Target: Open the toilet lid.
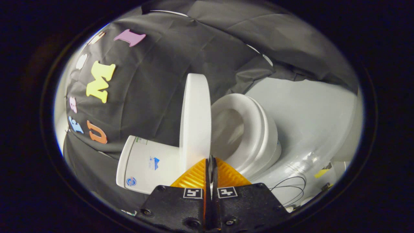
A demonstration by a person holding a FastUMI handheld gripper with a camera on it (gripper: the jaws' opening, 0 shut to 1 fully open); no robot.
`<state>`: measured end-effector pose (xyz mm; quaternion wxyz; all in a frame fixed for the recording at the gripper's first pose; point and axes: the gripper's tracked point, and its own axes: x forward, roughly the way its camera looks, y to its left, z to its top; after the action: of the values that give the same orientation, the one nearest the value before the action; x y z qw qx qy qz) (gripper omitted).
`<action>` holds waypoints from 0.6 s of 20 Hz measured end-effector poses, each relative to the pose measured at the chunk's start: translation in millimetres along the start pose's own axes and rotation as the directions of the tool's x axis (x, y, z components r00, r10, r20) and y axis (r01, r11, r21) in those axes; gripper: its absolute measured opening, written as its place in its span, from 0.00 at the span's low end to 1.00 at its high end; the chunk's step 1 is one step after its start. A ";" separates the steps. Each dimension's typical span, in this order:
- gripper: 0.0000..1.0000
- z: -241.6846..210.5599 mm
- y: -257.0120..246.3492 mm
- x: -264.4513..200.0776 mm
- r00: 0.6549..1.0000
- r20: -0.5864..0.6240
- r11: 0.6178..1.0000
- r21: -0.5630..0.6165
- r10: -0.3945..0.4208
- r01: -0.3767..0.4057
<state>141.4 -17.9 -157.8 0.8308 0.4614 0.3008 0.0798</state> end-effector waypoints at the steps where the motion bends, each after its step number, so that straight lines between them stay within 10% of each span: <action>1: 0.04 0.0 7.8 -0.9 1.000 0.007 1.000 -0.019 0.003 -0.003; 12: 0.04 -3.2 55.2 -12.5 0.997 0.070 0.985 -0.170 -0.026 0.038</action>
<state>137.5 10.2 -108.8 0.8781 0.3860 0.2721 0.0765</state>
